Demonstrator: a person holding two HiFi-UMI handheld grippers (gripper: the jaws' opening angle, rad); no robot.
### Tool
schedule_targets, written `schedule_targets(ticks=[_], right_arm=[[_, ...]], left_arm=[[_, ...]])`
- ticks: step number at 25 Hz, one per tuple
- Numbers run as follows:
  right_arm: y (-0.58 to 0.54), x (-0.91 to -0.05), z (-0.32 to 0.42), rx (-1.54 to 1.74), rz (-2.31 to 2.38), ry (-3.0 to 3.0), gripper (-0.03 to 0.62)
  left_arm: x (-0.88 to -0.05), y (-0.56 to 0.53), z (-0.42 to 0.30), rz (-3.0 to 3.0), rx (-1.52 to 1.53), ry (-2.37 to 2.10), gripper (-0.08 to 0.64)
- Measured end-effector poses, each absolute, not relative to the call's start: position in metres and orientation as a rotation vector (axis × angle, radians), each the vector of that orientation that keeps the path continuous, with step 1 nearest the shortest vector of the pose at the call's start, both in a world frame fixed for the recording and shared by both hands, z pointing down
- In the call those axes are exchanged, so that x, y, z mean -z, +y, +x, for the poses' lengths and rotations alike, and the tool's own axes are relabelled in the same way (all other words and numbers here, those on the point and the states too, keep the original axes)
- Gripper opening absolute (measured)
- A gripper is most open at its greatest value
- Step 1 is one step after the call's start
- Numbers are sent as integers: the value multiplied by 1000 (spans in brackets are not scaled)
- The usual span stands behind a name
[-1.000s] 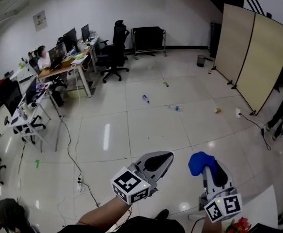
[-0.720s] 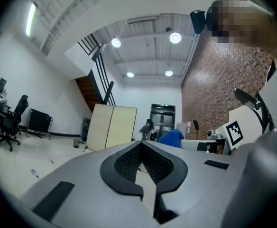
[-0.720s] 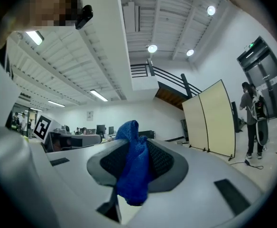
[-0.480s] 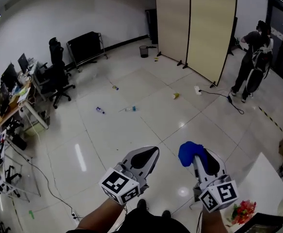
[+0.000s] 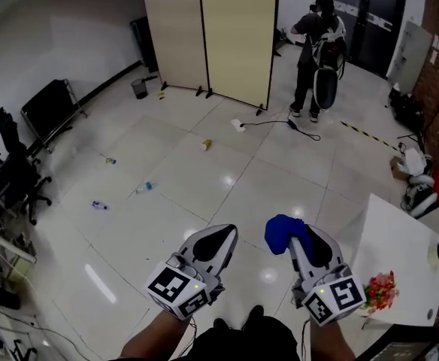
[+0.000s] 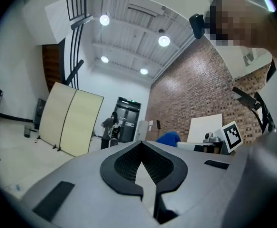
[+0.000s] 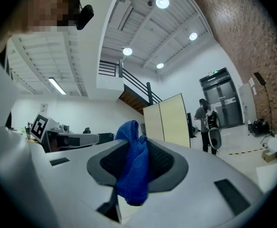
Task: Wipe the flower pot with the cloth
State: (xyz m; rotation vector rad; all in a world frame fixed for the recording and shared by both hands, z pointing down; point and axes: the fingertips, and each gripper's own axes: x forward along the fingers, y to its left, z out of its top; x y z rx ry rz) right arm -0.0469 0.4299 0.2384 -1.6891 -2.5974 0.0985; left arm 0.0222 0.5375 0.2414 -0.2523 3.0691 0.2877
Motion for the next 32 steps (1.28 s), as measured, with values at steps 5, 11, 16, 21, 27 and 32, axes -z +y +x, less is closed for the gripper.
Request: schedule_targets(ticks=[5,11,16,21,27,32], right_arm=[[399,-239,-97,-124,-1542,-2711,98],[362,-229,-146,-125,-1421,-2821,98],[332,-238,-182,-130,-1228,-2893,98],[313,-246,-209,-132,-979,-2975,98],[296,-243,-240,-131,-681,-3065,98],[274,-249,-252,-113,-399,-3110,98]], left_arm=[[-240,512,-51,-448,-241,3060,-3],[-231,474,-133,-641,-209,3026,-3],[-239,441,-191,-833,-241,3005,-3],[-248,418,-238,-1095,-249,2950,-3],[-244,397,-280,-1382,-212,2842,-3],[-249,378,-307,-1599,-235,2741,-3]])
